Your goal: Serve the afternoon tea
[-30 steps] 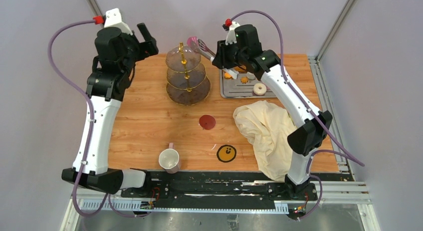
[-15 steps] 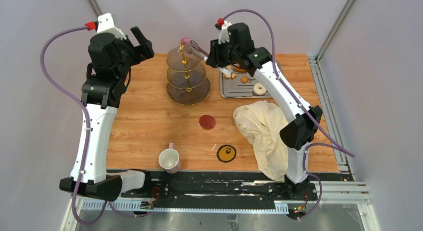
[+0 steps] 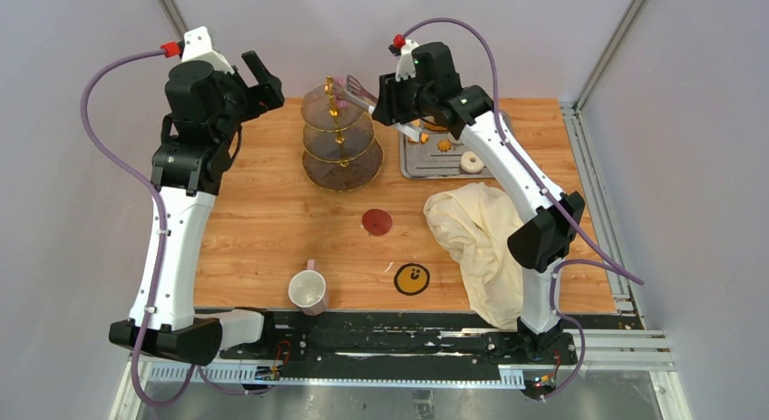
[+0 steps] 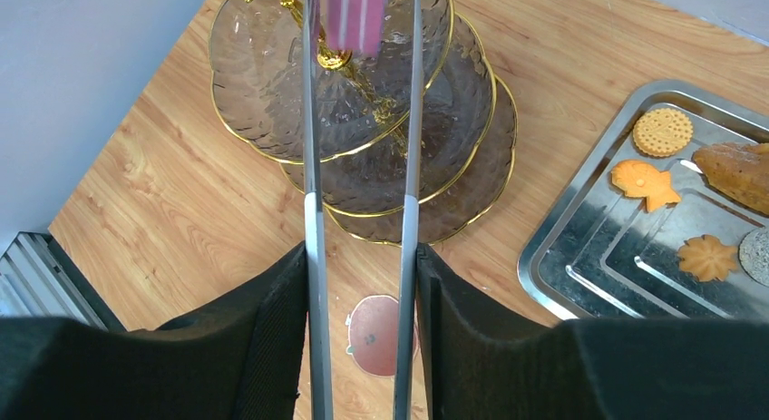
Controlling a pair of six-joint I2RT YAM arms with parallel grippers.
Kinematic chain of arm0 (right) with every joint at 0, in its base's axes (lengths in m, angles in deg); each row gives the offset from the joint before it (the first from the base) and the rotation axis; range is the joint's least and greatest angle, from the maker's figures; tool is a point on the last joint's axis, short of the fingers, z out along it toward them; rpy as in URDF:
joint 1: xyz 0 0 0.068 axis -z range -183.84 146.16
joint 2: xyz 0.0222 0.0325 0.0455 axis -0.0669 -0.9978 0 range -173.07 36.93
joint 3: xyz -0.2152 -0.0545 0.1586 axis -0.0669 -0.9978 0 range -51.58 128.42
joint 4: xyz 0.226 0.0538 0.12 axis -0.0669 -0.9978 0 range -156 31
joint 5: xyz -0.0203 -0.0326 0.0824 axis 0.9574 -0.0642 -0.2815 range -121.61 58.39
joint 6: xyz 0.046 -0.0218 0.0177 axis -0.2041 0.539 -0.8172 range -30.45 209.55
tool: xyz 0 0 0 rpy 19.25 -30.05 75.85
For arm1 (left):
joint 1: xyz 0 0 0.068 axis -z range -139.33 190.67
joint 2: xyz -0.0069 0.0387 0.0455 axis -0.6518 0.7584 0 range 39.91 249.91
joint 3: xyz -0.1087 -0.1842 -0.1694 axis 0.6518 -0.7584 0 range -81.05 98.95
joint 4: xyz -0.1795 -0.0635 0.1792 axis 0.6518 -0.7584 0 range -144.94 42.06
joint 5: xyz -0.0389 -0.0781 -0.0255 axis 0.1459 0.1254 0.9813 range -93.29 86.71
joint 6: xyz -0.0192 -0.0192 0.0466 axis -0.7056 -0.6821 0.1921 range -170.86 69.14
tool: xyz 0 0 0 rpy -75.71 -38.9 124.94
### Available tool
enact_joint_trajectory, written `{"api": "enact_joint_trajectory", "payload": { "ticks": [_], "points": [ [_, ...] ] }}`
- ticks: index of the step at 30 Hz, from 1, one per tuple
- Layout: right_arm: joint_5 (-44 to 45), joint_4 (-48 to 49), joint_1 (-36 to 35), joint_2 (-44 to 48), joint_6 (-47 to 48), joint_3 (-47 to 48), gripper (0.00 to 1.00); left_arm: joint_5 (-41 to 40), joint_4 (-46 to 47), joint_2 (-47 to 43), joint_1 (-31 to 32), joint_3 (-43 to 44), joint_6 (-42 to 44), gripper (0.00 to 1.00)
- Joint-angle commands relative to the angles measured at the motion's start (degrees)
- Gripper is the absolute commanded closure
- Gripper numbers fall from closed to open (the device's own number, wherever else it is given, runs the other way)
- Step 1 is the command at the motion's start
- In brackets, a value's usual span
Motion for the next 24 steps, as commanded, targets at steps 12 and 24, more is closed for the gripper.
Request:
{"api": "enact_joint_trajectory", "payload": {
  "ticks": [12,24],
  "points": [
    [2.23,1.98,-0.73,4.77,1.36,-0.06,0.63,1.24,1.77,-1.06,-0.27,-1.91,-1.11,0.01],
    [9.64,7.33,1.48,17.49,1.22,-13.08,0.63,2.77,2.97,-1.11,-0.34,-3.97,-1.73,0.01]
  ]
}}
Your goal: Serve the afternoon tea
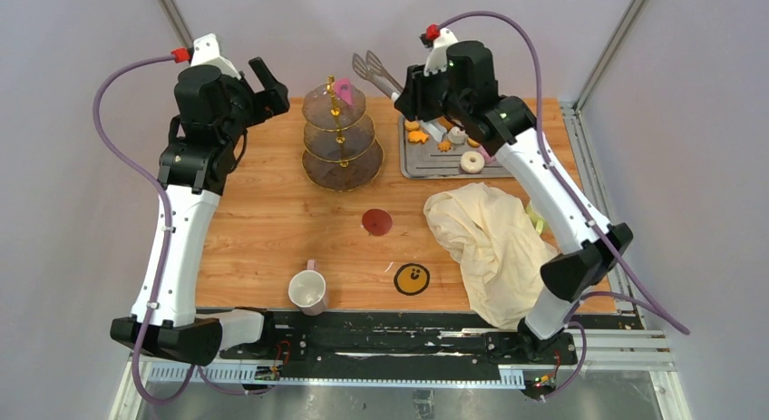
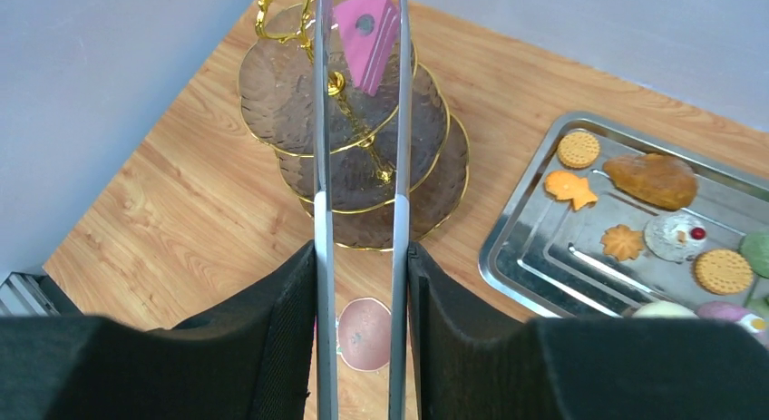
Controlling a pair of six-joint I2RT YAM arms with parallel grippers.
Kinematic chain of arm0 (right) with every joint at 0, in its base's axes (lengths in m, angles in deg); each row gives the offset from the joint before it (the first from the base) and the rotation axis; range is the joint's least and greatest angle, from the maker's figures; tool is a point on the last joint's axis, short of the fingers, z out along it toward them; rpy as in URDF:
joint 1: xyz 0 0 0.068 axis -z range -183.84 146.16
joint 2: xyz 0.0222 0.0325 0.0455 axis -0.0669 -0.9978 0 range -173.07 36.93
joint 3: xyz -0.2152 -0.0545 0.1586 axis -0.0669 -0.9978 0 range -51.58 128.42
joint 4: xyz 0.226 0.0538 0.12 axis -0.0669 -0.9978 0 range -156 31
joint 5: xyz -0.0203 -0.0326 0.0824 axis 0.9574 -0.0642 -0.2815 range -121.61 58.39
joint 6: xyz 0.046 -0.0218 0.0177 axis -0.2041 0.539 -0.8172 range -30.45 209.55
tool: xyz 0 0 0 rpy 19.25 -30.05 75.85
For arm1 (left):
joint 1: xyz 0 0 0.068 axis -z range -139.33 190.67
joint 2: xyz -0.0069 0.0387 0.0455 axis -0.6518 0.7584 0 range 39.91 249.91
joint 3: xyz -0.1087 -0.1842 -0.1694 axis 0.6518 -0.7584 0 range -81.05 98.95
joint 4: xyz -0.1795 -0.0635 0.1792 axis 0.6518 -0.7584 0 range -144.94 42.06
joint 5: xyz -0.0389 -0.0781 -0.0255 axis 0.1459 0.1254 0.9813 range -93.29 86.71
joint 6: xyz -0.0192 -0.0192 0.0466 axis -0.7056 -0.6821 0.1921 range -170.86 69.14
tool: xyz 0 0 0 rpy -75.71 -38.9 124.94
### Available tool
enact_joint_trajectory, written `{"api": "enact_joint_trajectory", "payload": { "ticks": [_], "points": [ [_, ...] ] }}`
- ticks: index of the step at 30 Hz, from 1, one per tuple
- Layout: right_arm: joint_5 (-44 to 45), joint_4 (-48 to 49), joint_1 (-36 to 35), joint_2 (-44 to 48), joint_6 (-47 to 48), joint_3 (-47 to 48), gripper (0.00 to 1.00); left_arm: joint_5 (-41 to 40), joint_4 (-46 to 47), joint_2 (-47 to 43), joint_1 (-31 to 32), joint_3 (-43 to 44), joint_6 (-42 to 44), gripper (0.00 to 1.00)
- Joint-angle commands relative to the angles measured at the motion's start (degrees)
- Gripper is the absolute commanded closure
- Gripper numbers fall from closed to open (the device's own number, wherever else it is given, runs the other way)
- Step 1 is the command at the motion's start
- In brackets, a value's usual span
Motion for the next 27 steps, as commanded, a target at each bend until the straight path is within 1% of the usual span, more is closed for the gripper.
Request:
{"api": "enact_joint_trajectory", "payload": {
  "ticks": [1,7,12,17,27],
  "points": [
    [4.52,4.0,2.13,4.98,0.29,-5.2,0.64,1.29,2.33,-1.08,-0.28,-1.08,-0.5,0.01],
    [5.12,4.07,8.32,7.64,-2.01,-16.53,0.65,4.19,3.71,-1.36,-0.26,-3.12,-0.81,0.01],
    [8.15,0.9,9.53,4.88,-0.01,-20.28,0.65,4.58,4.1,-1.68,-0.26,-4.35,-0.38,0.01],
    [9.55,-1.27,9.62,-0.29,1.64,-19.22,0.64,4.11,4.32,-2.07,-0.31,-5.53,-0.1,0.01],
    [11.7,-2.88,9.86,-10.79,2.69,-10.83,0.62,2.81,4.45,-2.01,-0.33,-6.22,0.76,0.01]
  ]
}}
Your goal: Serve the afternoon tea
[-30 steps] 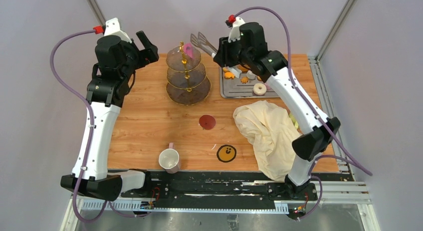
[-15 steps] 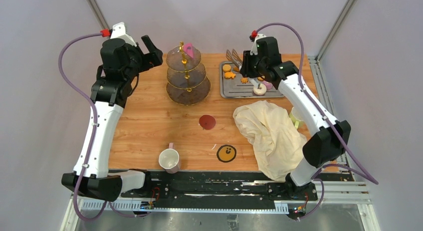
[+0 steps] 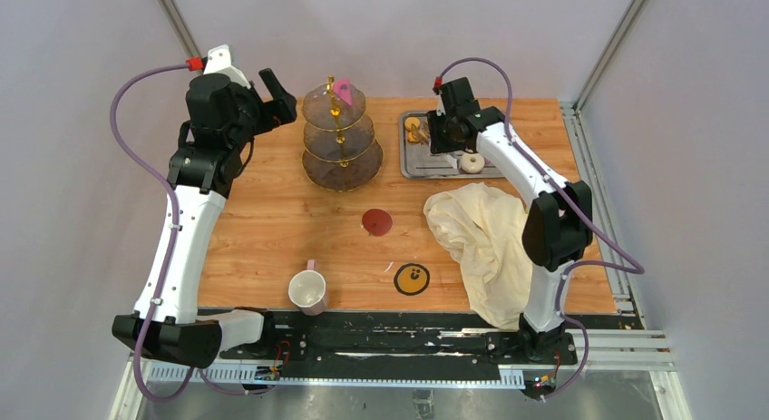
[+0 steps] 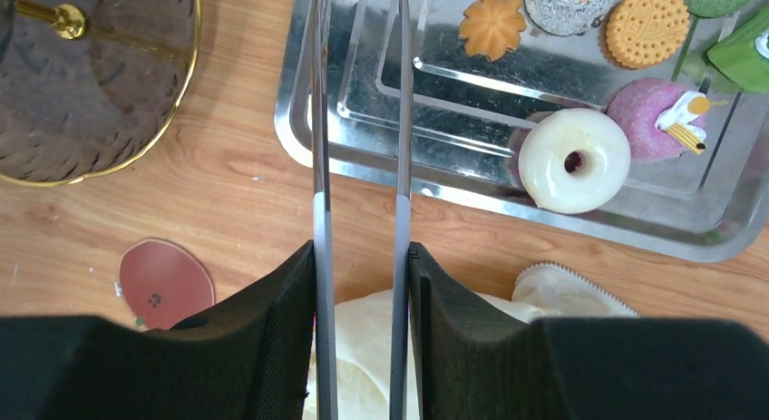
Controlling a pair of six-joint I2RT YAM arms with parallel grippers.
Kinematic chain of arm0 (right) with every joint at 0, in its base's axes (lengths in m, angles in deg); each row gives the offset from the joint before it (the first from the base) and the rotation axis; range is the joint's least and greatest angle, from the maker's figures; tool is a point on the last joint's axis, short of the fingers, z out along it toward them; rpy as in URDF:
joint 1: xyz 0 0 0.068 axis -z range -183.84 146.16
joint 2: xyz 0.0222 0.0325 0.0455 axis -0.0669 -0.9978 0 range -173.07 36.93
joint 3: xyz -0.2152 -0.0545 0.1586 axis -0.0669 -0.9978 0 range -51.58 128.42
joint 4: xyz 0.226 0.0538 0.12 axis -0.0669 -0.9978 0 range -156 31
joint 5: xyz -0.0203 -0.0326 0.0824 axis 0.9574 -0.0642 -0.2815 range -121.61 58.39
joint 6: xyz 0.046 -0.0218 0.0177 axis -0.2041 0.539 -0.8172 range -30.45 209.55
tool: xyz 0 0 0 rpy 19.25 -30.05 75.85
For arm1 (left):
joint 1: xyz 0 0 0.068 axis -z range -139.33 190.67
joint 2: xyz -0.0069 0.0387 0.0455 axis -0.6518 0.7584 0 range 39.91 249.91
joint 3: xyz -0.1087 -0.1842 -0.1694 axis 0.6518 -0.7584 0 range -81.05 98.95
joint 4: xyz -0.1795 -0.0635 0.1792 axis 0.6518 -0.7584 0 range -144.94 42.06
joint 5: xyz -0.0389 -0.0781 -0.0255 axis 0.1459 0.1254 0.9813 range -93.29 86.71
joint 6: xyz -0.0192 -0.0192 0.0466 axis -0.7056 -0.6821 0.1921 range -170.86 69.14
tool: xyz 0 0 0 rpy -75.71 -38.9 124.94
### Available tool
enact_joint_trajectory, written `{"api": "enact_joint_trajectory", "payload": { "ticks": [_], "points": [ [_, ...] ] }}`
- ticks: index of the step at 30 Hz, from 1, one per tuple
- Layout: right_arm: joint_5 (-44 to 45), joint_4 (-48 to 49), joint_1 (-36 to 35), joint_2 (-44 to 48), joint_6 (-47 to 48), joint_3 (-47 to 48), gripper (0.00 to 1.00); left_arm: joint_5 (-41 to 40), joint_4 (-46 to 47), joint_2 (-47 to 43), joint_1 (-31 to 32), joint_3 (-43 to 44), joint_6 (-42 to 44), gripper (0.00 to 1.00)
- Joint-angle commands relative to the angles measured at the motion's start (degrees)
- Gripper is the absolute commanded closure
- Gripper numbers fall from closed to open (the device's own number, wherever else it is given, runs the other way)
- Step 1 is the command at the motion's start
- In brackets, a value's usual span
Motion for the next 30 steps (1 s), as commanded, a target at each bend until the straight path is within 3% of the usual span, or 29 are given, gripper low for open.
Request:
{"api": "enact_joint_trajectory", "payload": {
  "ticks": [1,15,30],
  "points": [
    [1.86,0.04,0.22,-2.76,0.72,5.98,0.62,-0.76,1.99,-1.2,-0.33,-0.17,1.01,0.01],
    [0.64,-2.84,0.17,-17.44,-1.46,20.44,0.68,-0.67,1.92,-0.54,-0.32,-0.12,1.36,0.01],
    [4.75,-3.51,0.21,-5.62,0.25,4.48,0.7,0.55,2.76,-0.5,-0.26,-0.83,0.49,0.01]
  ]
}}
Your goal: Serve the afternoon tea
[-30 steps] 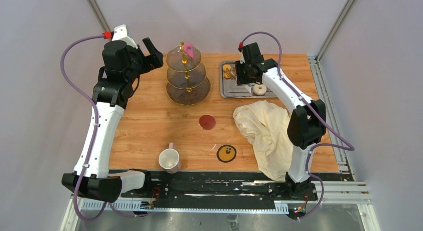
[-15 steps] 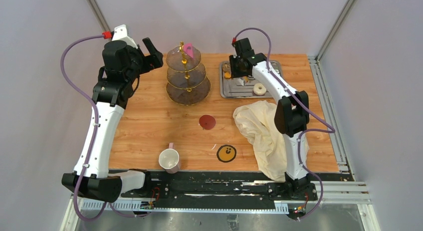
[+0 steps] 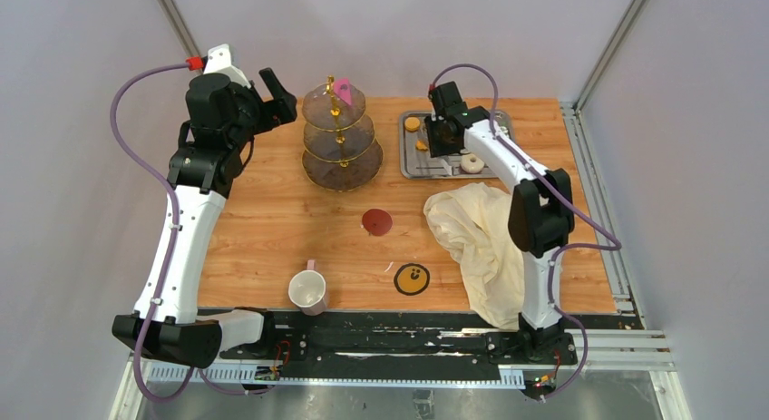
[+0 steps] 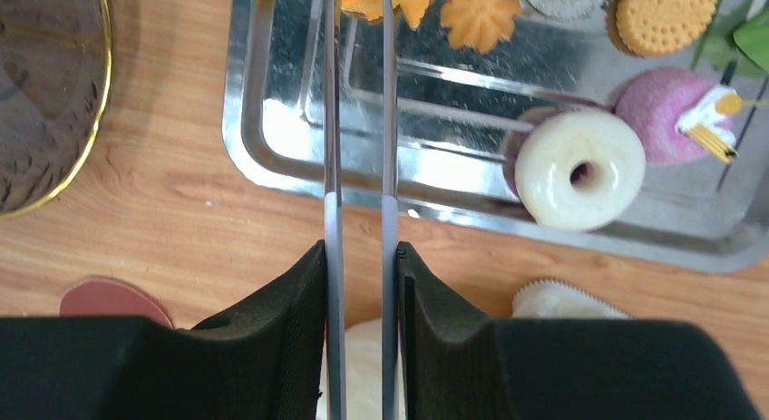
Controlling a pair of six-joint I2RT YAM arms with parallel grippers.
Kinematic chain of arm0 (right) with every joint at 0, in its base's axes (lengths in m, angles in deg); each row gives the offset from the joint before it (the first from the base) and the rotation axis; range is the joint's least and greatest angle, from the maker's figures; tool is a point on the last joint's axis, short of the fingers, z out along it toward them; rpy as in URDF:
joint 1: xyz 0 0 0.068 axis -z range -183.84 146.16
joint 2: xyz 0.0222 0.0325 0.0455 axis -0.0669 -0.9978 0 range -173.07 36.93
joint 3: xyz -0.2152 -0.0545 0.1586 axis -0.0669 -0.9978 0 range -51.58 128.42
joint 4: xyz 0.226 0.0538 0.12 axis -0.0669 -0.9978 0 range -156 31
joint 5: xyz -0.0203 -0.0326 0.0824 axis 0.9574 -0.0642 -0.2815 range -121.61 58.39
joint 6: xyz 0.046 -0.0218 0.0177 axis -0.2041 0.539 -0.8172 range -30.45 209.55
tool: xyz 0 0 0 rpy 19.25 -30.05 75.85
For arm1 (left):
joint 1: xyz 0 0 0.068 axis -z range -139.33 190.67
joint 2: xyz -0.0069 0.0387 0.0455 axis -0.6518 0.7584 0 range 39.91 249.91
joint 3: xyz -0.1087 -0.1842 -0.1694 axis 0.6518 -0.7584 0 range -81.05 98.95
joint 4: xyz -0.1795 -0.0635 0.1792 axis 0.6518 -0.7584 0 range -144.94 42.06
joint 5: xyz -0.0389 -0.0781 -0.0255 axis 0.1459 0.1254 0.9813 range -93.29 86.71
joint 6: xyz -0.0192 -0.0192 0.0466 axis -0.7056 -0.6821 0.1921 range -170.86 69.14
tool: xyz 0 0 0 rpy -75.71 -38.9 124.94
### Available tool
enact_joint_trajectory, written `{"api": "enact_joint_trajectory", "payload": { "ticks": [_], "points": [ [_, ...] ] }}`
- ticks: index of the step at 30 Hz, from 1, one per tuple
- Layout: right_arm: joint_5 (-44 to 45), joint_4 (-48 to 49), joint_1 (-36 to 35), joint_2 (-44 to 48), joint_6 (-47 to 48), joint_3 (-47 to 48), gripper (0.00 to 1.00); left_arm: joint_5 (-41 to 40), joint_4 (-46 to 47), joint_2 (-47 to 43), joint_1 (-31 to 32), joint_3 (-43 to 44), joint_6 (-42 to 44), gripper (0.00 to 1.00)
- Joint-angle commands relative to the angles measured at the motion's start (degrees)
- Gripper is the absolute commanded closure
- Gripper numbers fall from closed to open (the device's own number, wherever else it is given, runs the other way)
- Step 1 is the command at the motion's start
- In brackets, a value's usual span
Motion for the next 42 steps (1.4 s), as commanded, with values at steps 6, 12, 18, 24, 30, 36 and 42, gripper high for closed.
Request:
{"api": "enact_joint_trajectory", "payload": {
  "ticks": [6,12,18,24,30,36,42],
  "points": [
    [1.34,-2.47,0.21,11.14,0.98,-7.82,0.66,0.76,2.41,-0.93,-0.26,-1.38,-0.35,0.01],
    [-0.72,-1.83,0.21,13.26,-2.87,-11.84,0.58,0.95,2.66,-1.28,-0.29,-1.92,-0.74,0.01],
    [-4.88,0.63,0.04,12.03,-6.41,-12.75,0.56,0.87,2.43,-1.93,-0.28,-2.27,-0.73,0.01],
    [-4.71,1.43,0.04,8.85,-7.69,-10.65,0.56,0.08,1.91,-2.52,-0.33,-2.36,-0.17,0.01],
    [-4.49,1.73,-0.03,6.63,-8.71,-7.77,0.56,-0.32,1.64,-2.6,-0.27,-2.61,0.32,0.01],
    [-1.6,1.82,-0.21,3.01,-8.68,-5.6,0.55,-0.91,1.37,-2.73,-0.28,-2.68,0.82,0.0],
    [2.68,0.5,-0.62,1.1,-7.16,-3.21,0.55,-0.94,1.43,-2.53,-0.26,-2.62,0.96,0.0]
  ]
}}
